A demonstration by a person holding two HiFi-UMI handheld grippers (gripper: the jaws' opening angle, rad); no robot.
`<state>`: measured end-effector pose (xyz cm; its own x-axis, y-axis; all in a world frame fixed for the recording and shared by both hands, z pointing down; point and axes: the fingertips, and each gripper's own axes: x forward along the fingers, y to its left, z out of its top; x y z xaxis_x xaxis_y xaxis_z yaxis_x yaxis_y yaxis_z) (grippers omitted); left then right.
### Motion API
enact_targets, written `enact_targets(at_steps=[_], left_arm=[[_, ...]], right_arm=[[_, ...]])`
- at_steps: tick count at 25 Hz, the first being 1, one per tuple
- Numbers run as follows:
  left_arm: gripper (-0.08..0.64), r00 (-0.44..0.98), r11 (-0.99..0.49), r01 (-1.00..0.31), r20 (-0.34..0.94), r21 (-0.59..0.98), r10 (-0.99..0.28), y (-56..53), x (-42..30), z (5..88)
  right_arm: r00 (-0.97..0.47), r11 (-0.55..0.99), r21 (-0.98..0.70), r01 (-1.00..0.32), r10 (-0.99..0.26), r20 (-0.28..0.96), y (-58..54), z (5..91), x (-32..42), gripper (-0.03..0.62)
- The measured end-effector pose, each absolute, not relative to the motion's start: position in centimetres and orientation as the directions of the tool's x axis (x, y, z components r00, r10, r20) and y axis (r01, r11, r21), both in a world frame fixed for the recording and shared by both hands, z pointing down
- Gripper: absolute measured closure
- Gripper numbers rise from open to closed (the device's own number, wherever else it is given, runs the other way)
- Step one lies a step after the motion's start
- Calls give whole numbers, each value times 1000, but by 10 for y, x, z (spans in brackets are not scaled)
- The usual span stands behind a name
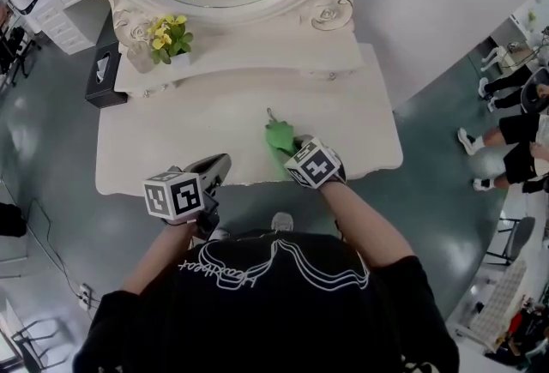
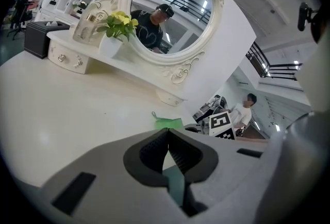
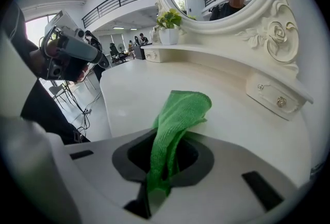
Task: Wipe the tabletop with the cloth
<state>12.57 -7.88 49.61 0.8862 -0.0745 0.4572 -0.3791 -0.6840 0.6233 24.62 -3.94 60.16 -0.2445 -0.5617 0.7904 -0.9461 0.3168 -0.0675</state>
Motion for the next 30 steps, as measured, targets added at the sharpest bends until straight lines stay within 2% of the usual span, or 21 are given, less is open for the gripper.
enact_targets(at_steps=[30], left_arm=[[555,885,-723,-303,466,621,29,-25,231,506]], right_arm=[[-198,224,-75,-972,-594,780,30,600,351,535]])
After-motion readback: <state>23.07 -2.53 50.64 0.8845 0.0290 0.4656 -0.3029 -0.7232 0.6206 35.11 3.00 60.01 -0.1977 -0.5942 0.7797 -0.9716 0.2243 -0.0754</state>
